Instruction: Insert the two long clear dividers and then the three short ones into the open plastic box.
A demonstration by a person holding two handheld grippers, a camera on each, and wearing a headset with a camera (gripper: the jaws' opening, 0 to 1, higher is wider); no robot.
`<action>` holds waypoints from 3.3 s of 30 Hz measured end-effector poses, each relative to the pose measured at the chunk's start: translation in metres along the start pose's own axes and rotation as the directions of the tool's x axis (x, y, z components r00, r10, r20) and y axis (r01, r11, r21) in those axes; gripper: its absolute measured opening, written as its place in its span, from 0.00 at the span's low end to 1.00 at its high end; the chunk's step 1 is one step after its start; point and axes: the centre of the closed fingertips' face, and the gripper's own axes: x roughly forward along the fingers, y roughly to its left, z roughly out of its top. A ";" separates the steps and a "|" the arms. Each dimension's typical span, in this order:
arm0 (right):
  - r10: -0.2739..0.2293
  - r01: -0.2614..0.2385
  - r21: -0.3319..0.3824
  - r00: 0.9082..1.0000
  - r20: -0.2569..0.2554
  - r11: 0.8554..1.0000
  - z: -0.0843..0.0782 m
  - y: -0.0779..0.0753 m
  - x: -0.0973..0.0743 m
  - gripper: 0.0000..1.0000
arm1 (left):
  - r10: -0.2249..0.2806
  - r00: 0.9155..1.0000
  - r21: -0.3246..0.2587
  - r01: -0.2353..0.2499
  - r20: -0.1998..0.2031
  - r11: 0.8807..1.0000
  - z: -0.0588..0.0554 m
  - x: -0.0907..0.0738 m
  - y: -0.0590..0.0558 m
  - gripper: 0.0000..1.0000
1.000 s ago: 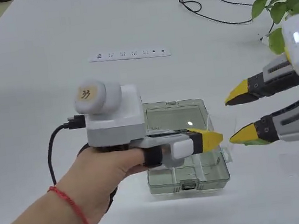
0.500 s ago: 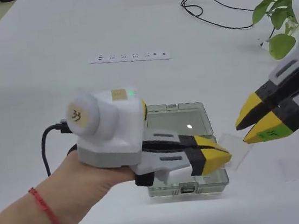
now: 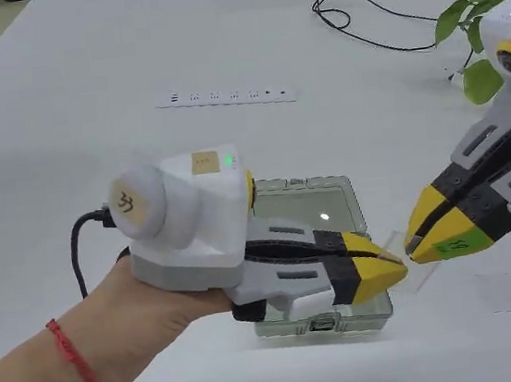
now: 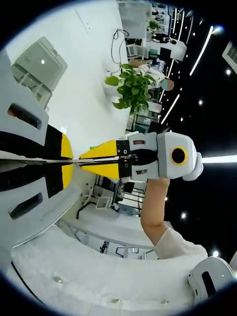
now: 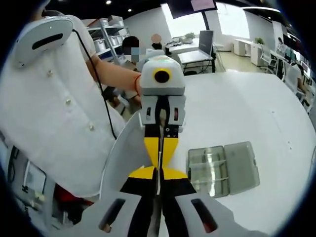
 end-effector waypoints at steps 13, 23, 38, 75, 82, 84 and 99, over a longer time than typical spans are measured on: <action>-0.015 0.015 -0.016 1.000 -0.004 1.000 -0.002 -0.001 0.004 0.03 | 0.017 1.000 0.012 -0.017 -0.004 1.000 -0.004 0.000 0.000 0.00; -0.024 0.023 -0.025 1.000 -0.015 0.999 -0.003 -0.003 0.006 0.03 | 0.031 0.999 0.007 -0.031 -0.009 0.999 -0.006 -0.001 -0.001 0.00; -0.063 0.063 -0.022 0.998 0.012 0.998 0.002 -0.015 -0.002 0.03 | 0.102 0.994 -0.001 -0.102 -0.025 0.995 -0.017 -0.016 0.010 0.15; -0.255 0.255 -0.017 0.967 -0.001 0.967 -0.018 -0.096 0.025 0.03 | 0.303 0.936 0.064 -0.296 -0.178 0.953 -0.067 -0.075 0.054 0.92; -0.266 0.266 -0.009 0.964 -0.009 0.964 -0.033 -0.113 0.048 0.03 | 0.315 0.930 0.051 -0.311 -0.191 0.949 -0.073 -0.080 0.056 0.97; -0.263 0.263 0.000 0.965 -0.007 0.965 -0.037 -0.116 0.054 0.03 | 0.317 0.929 0.052 -0.313 -0.191 0.948 -0.073 -0.081 0.056 0.97; -0.277 0.277 0.015 0.961 -0.020 0.961 -0.057 -0.122 0.077 0.03 | 0.331 0.925 0.032 -0.331 -0.187 0.943 -0.075 -0.084 0.055 1.00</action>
